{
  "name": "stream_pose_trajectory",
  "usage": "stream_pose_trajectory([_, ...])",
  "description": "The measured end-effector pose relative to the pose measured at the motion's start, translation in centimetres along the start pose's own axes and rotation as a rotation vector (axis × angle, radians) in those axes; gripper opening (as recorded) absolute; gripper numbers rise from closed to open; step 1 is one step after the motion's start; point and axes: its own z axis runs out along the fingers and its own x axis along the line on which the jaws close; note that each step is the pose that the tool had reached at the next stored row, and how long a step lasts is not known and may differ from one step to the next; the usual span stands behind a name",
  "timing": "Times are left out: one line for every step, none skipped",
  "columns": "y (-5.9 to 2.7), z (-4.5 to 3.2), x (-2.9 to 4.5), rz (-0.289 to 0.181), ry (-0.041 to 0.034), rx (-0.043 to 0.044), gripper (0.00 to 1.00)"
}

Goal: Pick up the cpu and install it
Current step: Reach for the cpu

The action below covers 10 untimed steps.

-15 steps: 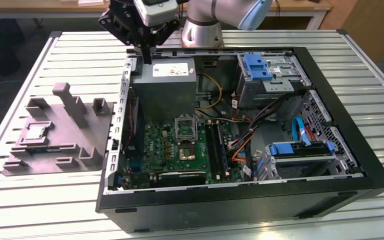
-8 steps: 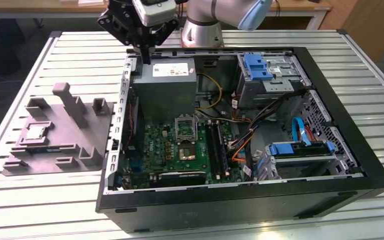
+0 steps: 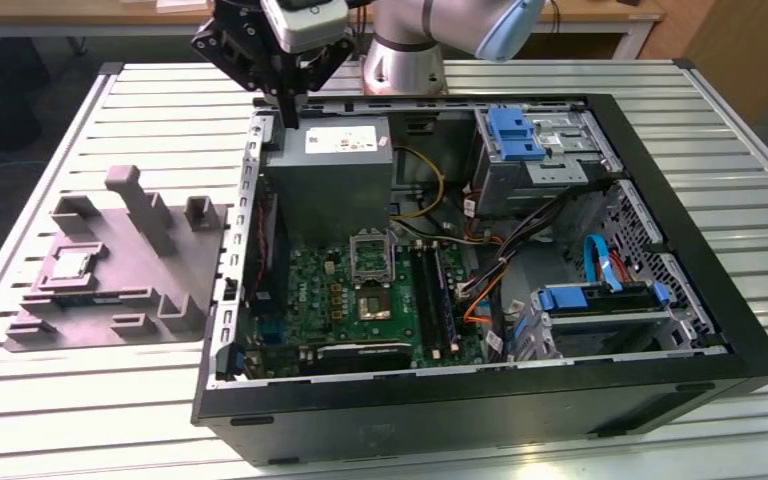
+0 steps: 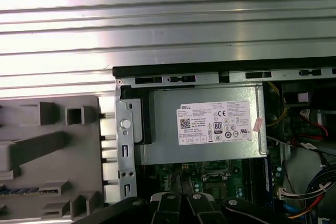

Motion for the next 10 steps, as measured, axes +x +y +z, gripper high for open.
stream_pose_trajectory([0.0,0.0,0.04,0.0,0.0,0.0,0.11])
stream_pose_trajectory([-0.01,0.0,0.08,0.0,0.0,0.0,0.11])
stream_pose_trajectory([-0.01,0.0,0.11,0.0,0.0001,0.0,0.11])
stream_pose_trajectory([-0.01,0.01,0.13,0.0,0.0001,0.0,0.11])
stream_pose_trajectory([-0.01,0.01,0.16,0.0,0.0001,0.0,0.11])
stream_pose_trajectory([-0.01,0.0,0.18,0.0,0.0002,0.0,0.11])
stream_pose_trajectory([-0.01,0.01,0.19,0.0,0.0002,0.0,0.11])
stream_pose_trajectory([-0.02,0.01,0.19,0.0,0.0002,0.0,0.11])
stream_pose_trajectory([-0.02,0.01,0.19,0.0,0.0002,0.0,0.11])
stream_pose_trajectory([-0.02,0.01,0.19,0.0,0.0001,0.0,0.11])
